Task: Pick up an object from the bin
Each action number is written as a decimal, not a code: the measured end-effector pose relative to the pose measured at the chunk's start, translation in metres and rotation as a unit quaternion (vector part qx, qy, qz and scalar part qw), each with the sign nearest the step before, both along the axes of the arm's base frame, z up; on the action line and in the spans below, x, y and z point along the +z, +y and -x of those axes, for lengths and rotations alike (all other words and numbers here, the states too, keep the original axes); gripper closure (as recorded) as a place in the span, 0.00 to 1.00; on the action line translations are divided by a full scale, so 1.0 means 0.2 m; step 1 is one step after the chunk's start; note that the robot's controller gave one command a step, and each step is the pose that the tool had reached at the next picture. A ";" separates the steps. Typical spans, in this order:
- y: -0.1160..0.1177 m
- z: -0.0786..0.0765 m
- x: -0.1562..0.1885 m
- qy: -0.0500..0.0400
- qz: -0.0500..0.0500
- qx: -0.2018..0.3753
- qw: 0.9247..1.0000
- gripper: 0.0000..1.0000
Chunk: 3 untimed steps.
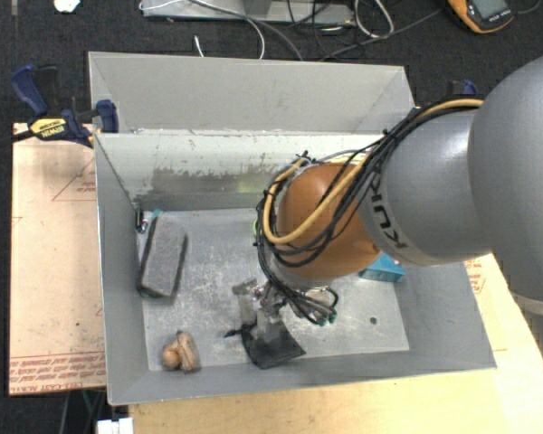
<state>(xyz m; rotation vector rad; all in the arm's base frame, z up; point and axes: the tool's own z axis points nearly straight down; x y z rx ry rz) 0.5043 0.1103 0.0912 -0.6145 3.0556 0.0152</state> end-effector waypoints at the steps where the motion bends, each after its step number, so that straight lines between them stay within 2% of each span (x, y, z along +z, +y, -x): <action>1: 0.00 0.00 0.00 0.000 0.000 0.000 1.000 1.00; 2: -0.04 -0.13 -0.05 -0.003 0.003 0.151 0.989 1.00; 3: -0.13 -0.06 0.24 -0.001 0.004 0.221 0.975 1.00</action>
Offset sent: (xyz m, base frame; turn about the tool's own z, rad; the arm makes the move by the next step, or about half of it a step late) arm 0.0501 -0.0199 -0.0212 -0.5641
